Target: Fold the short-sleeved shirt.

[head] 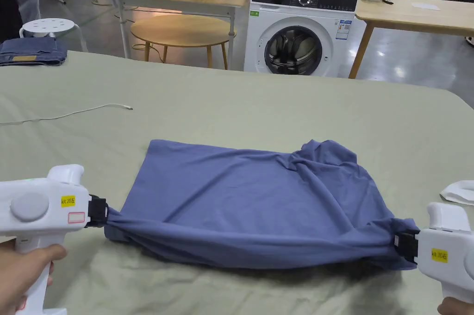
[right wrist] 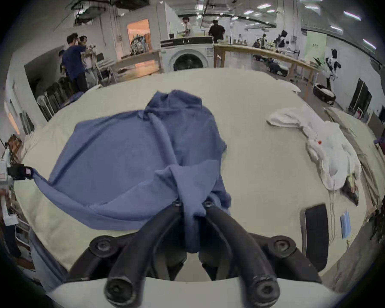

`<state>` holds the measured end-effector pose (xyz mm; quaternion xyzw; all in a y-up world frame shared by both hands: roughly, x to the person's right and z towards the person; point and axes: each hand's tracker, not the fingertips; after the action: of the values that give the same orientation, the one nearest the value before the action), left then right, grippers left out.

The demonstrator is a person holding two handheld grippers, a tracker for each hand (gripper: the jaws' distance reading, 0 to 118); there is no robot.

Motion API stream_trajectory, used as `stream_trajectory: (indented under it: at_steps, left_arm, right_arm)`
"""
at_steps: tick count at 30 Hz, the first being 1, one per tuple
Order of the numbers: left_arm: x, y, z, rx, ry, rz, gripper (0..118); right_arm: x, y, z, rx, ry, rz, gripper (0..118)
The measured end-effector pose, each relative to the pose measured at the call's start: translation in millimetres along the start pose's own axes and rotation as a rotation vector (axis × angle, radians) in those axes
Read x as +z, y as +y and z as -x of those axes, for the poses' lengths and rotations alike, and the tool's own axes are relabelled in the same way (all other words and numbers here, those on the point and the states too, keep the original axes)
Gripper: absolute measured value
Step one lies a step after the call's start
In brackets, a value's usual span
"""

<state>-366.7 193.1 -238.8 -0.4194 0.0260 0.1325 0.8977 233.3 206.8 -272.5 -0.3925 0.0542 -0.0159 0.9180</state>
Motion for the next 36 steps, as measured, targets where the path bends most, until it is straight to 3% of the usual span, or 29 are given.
stream_trajectory:
  at_steps: [8, 16, 22, 23, 24, 26, 27, 28, 34, 36]
  left_arm:
    - [-58, 58, 3, 0.016, 0.017, 0.013, 0]
    - [-132, 69, 14, 0.006, 0.053, 0.136, 0]
    - [-132, 66, 6, 0.007, 0.061, 0.13, 0]
    - [-133, 68, 7, 0.006, 0.061, 0.128, 2]
    - [-131, 69, 5, 0.005, 0.062, 0.127, 8]
    - [-122, 68, 3, -0.015, 0.079, 0.092, 31]
    - [-120, 68, 4, -0.022, 0.079, 0.084, 49]
    - [-113, 67, 4, -0.024, 0.069, 0.072, 56]
    - [-54, 46, -23, -0.053, -0.048, -0.141, 56]
    - [-35, 35, -34, -0.087, -0.059, -0.235, 56]
  right_arm:
    - [-55, 52, 15, -0.06, -0.005, 0.002, 5]
    - [-120, 60, 19, -0.043, -0.057, 0.118, 6]
    - [-123, 56, 29, -0.005, -0.077, 0.106, 14]
    - [-120, 56, 32, 0.001, -0.084, 0.095, 22]
    - [-119, 58, 32, 0.007, -0.092, 0.078, 40]
    - [-109, 60, 34, 0.027, -0.108, 0.02, 63]
    - [-101, 60, 37, 0.03, -0.104, -0.011, 64]
    - [-92, 60, 41, 0.037, -0.104, -0.053, 64]
    - [-42, 47, 68, 0.052, -0.091, -0.286, 64]
    - [-27, 42, 83, 0.039, -0.065, -0.34, 55]
